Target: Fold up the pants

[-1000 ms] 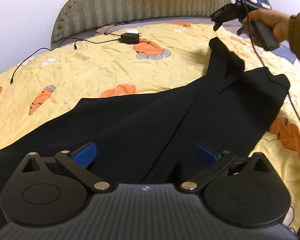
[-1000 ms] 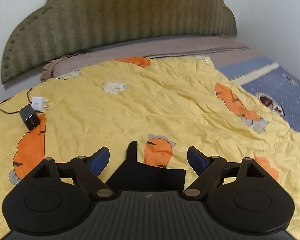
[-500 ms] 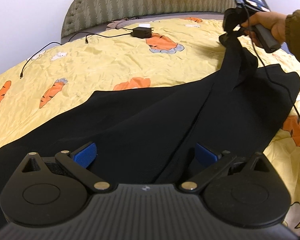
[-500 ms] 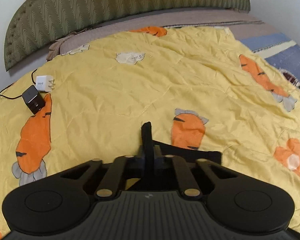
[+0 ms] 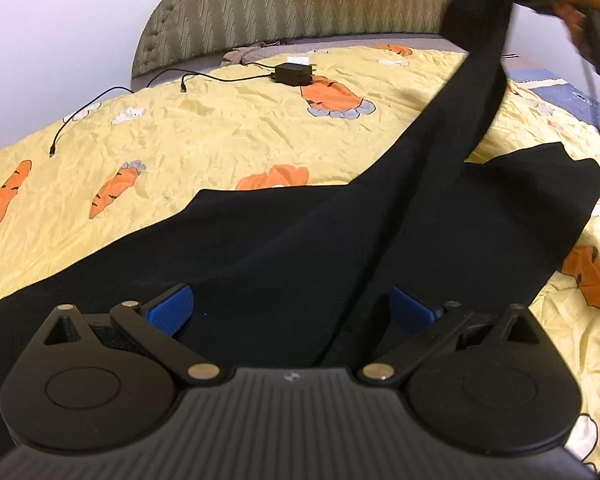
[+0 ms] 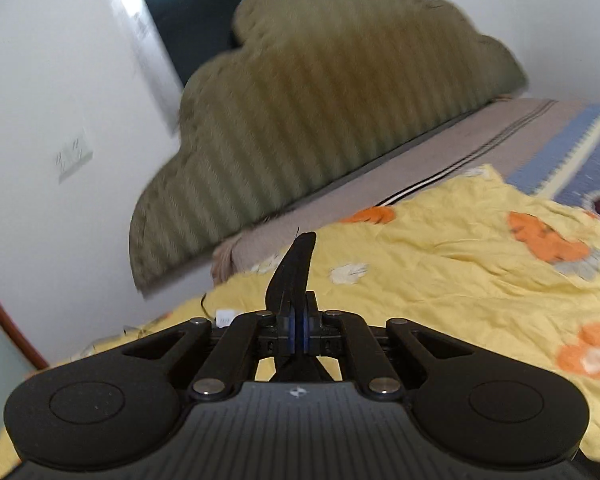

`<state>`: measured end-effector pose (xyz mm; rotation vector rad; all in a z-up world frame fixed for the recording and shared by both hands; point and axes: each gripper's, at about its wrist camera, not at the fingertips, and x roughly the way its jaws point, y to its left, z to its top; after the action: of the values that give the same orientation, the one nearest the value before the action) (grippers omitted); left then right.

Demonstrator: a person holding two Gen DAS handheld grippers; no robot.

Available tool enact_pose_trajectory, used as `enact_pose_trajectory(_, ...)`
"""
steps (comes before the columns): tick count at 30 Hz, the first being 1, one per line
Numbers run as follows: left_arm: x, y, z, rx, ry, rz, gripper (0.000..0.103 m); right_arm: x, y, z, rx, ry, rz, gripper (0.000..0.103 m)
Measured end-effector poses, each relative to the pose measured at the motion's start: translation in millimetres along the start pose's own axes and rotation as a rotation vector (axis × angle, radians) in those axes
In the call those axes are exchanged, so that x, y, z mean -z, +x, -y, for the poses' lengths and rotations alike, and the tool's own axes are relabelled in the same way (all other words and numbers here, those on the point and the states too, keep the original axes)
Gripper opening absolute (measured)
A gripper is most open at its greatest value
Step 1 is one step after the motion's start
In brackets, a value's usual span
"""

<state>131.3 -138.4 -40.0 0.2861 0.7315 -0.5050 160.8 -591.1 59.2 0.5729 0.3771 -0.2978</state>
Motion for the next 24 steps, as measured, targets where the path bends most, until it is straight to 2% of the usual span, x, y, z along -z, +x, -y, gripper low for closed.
enact_pose_trajectory(4,1.2,-4.7,1.2,0.018,-0.005,0.001,0.103,14.0,-48.7,73.2,0.056,0.163,0.048,0.004)
enact_pose_trajectory(6,2.2,-5.8,4.6,0.018,0.004,-0.001,0.103,30.3,-67.3,114.3,0.114,0.263,0.053,0.004)
enact_pose_trajectory(9,3.9,-6.2,11.1,0.008,0.021,-0.006,0.103,65.8,-79.7,170.2,0.182,0.423,0.001,0.004)
enact_pose_trajectory(11,5.0,-9.3,13.0,0.003,0.025,-0.003,0.103,88.0,-86.0,192.9,0.236,0.491,-0.015,0.004)
enact_pose_trajectory(15,6.0,-18.1,10.0,-0.013,0.014,-0.001,0.103,114.3,-97.2,206.9,0.277,0.535,-0.070,0.006)
enact_pose_trajectory(17,5.6,-22.4,5.8,-0.035,0.002,0.001,0.103,119.6,-103.1,204.7,0.337,0.525,-0.110,0.007)
enact_pose_trajectory(18,5.2,-23.9,3.3,-0.047,-0.003,0.002,0.103,122.1,-110.6,201.0,0.387,0.512,-0.109,0.007)
enact_pose_trajectory(20,4.9,-27.0,-3.4,-0.078,-0.019,0.000,0.103,130.9,-134.1,190.9,0.515,0.441,-0.041,0.007)
enact_pose_trajectory(21,4.8,-28.2,-7.6,-0.093,-0.032,-0.001,0.103,133.1,-142.3,176.2,0.525,0.380,-0.023,0.007)
enact_pose_trajectory(22,5.0,-30.0,-12.2,-0.105,-0.047,0.000,0.103,137.5,-148.7,160.1,0.463,0.337,-0.026,0.008)
enact_pose_trajectory(23,5.2,-31.8,-17.4,-0.113,-0.066,0.000,0.103,144.5,-155.1,142.9,0.342,0.304,-0.048,0.008)
enact_pose_trajectory(24,5.4,-33.2,-21.8,-0.120,-0.086,-0.003,0.103,153.3,-155.8,121.7,0.178,0.275,-0.107,0.008)
